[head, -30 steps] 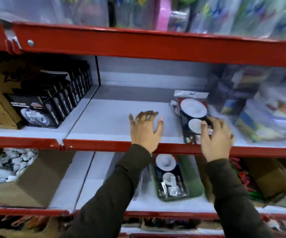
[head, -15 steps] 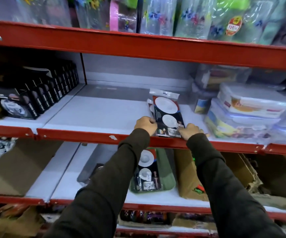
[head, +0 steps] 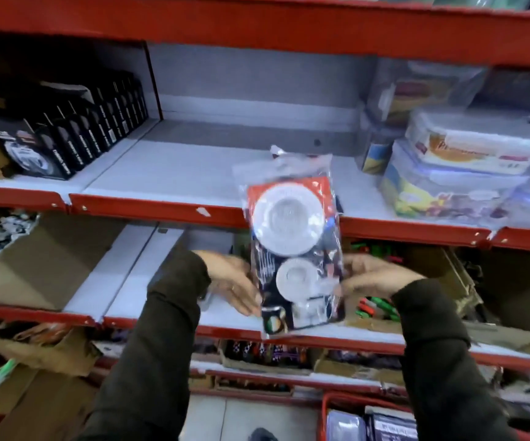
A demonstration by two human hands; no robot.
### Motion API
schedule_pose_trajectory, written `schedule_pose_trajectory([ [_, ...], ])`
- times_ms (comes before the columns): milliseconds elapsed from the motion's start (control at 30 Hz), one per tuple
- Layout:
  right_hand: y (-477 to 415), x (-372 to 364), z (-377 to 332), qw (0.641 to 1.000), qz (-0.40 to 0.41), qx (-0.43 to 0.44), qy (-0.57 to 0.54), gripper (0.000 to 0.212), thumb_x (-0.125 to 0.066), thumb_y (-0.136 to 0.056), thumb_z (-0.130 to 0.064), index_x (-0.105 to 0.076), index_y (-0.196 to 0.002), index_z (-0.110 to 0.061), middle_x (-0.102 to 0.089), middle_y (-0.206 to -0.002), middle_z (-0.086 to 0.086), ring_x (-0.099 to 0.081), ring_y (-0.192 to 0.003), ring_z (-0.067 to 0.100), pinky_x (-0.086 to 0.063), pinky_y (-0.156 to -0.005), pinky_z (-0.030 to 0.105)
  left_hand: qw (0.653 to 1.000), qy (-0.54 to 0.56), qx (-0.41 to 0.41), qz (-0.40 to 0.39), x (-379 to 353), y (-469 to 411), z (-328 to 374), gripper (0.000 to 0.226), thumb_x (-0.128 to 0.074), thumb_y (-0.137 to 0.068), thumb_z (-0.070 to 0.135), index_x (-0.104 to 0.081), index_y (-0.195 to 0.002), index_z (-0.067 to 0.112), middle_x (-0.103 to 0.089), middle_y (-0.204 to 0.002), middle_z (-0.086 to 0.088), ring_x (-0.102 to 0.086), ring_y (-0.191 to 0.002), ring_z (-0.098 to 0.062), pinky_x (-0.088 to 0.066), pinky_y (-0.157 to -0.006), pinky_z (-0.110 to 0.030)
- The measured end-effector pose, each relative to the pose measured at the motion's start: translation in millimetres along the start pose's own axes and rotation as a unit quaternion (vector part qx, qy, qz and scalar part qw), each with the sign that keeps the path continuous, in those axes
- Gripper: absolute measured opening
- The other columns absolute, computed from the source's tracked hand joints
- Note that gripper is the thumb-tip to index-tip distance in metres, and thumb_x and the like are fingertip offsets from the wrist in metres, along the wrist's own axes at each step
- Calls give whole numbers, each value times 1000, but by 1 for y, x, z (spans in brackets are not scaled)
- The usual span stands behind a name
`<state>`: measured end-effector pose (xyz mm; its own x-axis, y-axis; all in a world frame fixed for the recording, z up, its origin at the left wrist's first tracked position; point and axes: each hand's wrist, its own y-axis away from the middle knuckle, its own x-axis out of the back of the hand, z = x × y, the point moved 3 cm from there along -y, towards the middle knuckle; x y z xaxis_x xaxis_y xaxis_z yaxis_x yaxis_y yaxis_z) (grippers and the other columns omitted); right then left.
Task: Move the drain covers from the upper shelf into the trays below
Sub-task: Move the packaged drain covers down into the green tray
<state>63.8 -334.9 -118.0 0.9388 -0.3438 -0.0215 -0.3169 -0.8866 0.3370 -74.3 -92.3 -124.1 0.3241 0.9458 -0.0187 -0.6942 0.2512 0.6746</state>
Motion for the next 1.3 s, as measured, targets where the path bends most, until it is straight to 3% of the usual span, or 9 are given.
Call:
schedule_pose_trajectory([
  [167, -27, -31, 99, 978, -5, -191, 86, 28, -70, -79, 11, -64, -91, -14, -63, -75, 8, -57, -61, 14, -43, -57, 25, 986, 7, 165, -22, -25, -55, -101, 13, -55, -95, 0, -65, -88, 5, -78, -77, -6, -75, -86, -15, -59, -87, -31],
  [333, -62, -29, 131, 961, 193, -200, 2, 26, -70, -83, 6, -65, -101, -13, -71, -79, 5, -63, -64, 12, -45, -65, 27, 964, 124, 109, 206, -6, -83, -124, 15, -56, -94, -4, -64, -87, 7, -74, -57, -1, -72, -50, -9, -62, -70, -33],
  [500, -96, -16, 121, 917, 356, -178, 20, 51, -77, -82, -7, -55, -127, 2, -66, -110, 19, -69, -96, 32, -59, -85, 30, 882, 370, 32, 289, 12, -94, -90, 35, -29, -104, 12, -53, -84, -4, -44, -149, -29, -61, -100, -37, -42, -102, -41],
  [567, -93, -17, 112, 901, 348, -189, 176, 57, -73, -87, -26, -55, -135, -2, -67, -127, 15, -64, -118, 30, -50, -104, 34, 915, 158, 80, 364, 13, -90, -84, 27, -49, -98, 22, -66, -101, 1, -59, -140, -18, -64, -109, -34, -45, -109, -36],
  [700, -60, -19, 64, 804, 513, 63, 295, 24, -54, -94, -45, -64, -114, -34, -72, -106, -9, -64, -93, 7, -47, -70, 18, 736, -303, -85, 599, 4, -72, -54, 24, -59, -84, 33, -64, -108, 33, -66, -114, 3, -60, -105, -27, -49, -83, -37],
  [833, -39, -1, -13, 663, 618, 242, 345, 29, -45, -100, -35, -54, -127, -36, -63, -114, -10, -52, -105, 3, -40, -92, 27, 526, -410, -256, 700, -7, -50, 38, 39, -51, -83, 39, -56, -121, 35, -54, -124, 6, -50, -108, -16, -29, -91, -38],
  [1000, -62, 41, -69, 673, 546, -77, 492, 45, -41, -98, -39, -56, -131, -11, -63, -129, 17, -52, -122, 36, -32, -103, 46, 662, -378, -84, 642, 18, -52, 116, 41, -40, -92, 39, -65, -117, 18, -57, -122, -10, -50, -116, -31, -30, -102, -50],
  [1133, -68, 49, -88, 814, 491, -28, 310, 32, -59, -92, -29, -68, -112, -6, -71, -112, 17, -63, -112, 33, -41, -102, 37, 782, -274, -67, 555, 39, -56, 130, 40, -59, -80, 29, -59, -118, 19, -68, -119, -6, -55, -119, -29, -29, -98, -42],
  [1300, -35, 51, -97, 938, 338, 52, -58, 12, -74, -80, -12, -70, -69, -14, -72, -62, 0, -69, -52, 11, -53, -51, 23, 886, 91, -197, 409, 48, -15, 127, 22, -69, -78, 17, -65, -99, 17, -70, -83, -3, -65, -84, -20, -56, -74, -27],
])
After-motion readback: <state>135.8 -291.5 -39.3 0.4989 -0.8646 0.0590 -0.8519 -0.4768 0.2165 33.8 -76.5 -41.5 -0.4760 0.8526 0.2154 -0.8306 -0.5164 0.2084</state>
